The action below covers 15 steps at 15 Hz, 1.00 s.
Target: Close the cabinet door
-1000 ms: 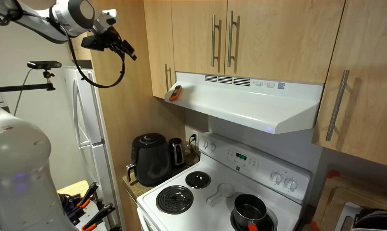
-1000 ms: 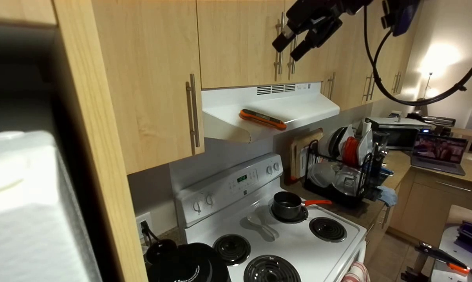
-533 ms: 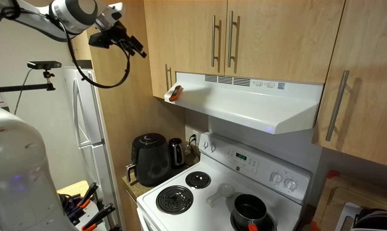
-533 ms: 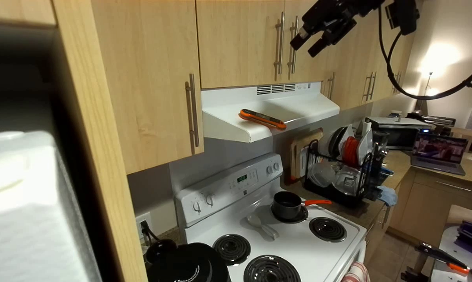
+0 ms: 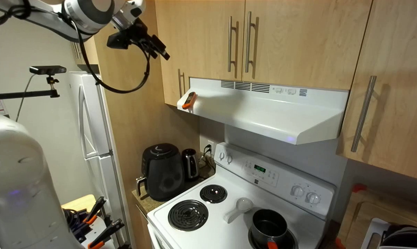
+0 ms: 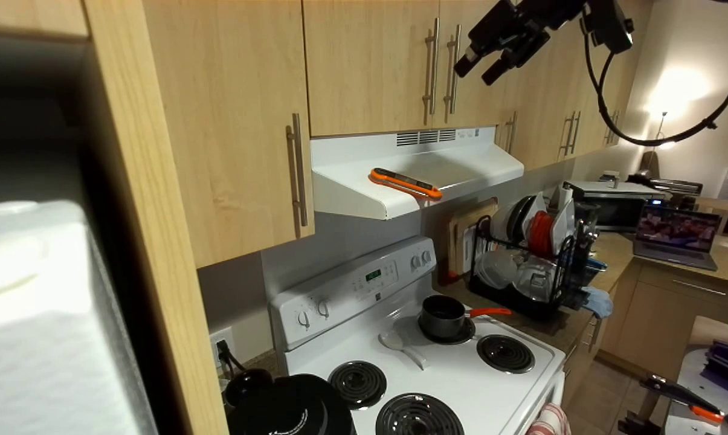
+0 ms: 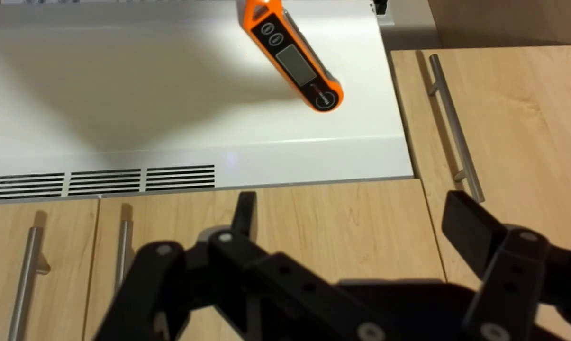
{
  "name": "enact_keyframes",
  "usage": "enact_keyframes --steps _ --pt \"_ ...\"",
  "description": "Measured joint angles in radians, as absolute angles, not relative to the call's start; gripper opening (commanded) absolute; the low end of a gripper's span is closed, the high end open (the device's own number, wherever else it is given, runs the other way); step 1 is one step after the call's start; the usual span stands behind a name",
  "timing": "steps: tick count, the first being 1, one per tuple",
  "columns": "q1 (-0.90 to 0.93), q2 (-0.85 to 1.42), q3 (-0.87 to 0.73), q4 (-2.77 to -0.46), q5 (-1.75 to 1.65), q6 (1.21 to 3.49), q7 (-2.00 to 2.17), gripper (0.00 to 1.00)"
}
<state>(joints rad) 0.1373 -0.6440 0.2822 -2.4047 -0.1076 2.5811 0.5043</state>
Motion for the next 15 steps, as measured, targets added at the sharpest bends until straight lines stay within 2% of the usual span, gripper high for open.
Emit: enact_keyframes --steps 7,15 --pt "0.132 -0.685 0.157 -2.405 -0.061 2.584 0.362 1.0" --pt "0.145 -0.674 0.128 -2.401 0.046 2.619 0.296 1.0"
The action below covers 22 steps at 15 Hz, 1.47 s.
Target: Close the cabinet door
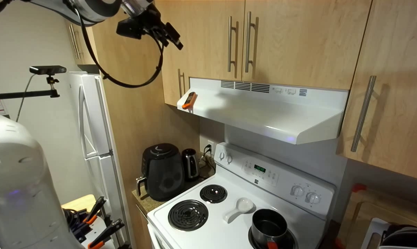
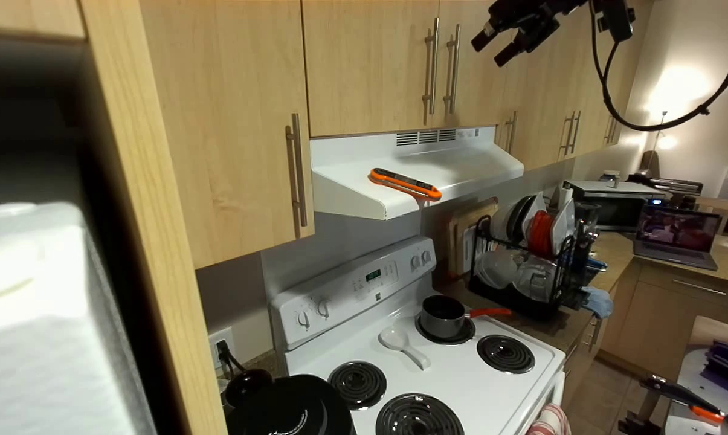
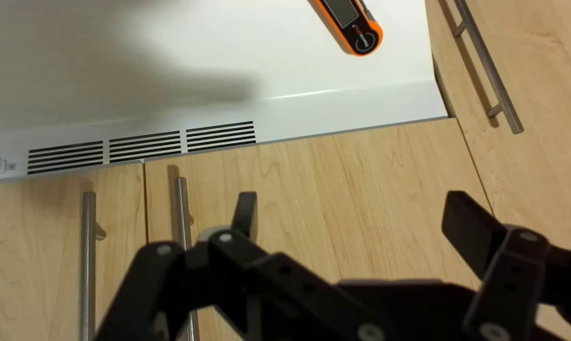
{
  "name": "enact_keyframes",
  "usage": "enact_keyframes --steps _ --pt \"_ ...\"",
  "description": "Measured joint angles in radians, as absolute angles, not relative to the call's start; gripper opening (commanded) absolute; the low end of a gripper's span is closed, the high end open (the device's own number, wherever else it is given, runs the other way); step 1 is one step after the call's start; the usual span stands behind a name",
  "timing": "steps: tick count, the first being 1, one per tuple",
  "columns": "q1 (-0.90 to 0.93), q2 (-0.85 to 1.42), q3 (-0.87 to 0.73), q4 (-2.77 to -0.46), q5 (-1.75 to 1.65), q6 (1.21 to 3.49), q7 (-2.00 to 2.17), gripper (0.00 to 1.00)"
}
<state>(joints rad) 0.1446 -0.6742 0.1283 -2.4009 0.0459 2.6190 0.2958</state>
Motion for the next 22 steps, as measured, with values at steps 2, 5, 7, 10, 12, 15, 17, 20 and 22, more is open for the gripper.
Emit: enact_keyframes --steps 2,5,7,10,12,15,17,20,22 --pt "0.157 -0.661 0.126 -2.398 0.075 2.64 0.293 1.0" --pt "0.189 -0.63 0.123 -2.396 0.13 2.671 0.288 1.0" --pt "0.182 -0.63 0.127 -2.395 0.13 2.67 0.288 1.0" --pt "0.181 -0.636 0.128 -2.395 0.13 2.669 0.288 1.0" --pt "0.18 -0.636 0.128 -2.396 0.13 2.669 0.288 1.0" --pt "0.18 -0.636 0.128 -2.396 0.13 2.669 0.288 1.0" --pt "0.18 -0.636 0.129 -2.396 0.13 2.669 0.288 1.0" --pt "0.179 -0.636 0.129 -2.395 0.13 2.669 0.288 1.0" --pt "0.179 -0.636 0.129 -2.395 0.13 2.669 0.288 1.0"
